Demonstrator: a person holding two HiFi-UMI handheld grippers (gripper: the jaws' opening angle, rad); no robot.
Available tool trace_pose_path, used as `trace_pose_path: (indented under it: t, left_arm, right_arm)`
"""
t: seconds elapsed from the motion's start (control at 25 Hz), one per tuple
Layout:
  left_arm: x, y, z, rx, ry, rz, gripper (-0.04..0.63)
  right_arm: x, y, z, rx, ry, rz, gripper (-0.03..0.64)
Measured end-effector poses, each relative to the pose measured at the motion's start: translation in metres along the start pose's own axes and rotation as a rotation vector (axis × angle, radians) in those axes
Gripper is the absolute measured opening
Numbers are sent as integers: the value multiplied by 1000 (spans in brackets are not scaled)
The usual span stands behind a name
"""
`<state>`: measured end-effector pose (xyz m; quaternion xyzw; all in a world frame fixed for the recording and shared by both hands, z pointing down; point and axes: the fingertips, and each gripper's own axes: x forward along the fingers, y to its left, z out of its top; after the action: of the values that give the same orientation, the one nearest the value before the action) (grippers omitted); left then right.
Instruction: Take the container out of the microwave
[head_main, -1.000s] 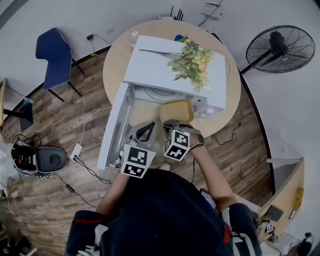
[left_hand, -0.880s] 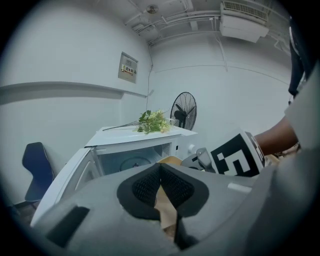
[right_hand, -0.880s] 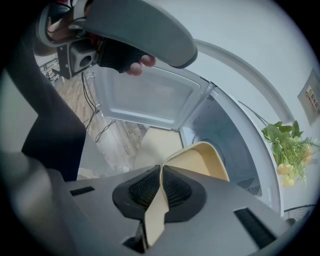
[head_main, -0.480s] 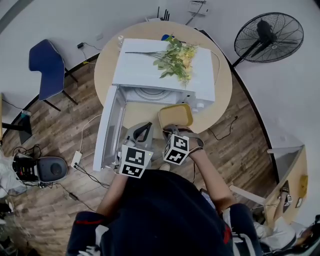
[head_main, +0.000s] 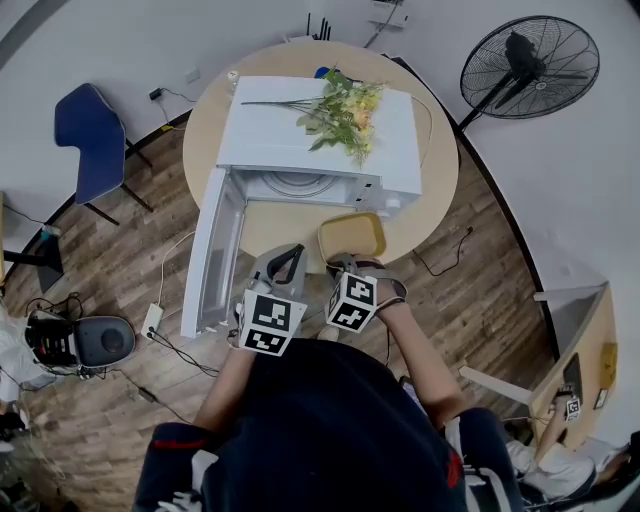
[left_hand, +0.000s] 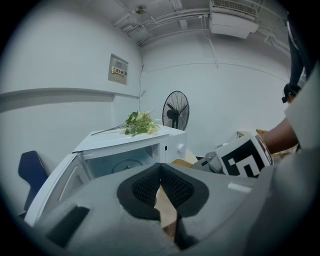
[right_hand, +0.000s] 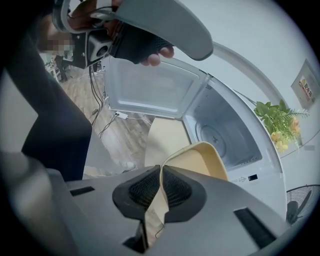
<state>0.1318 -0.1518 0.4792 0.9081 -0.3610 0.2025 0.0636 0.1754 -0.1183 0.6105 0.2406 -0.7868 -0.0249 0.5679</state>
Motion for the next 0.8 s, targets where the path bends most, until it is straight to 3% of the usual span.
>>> trace_pose_path:
  t: [0.8]
  left_arm:
    - [-7, -8, -6, 6, -7, -5, 14]
  right_arm:
    - [-9, 9, 5, -4, -7, -7, 21]
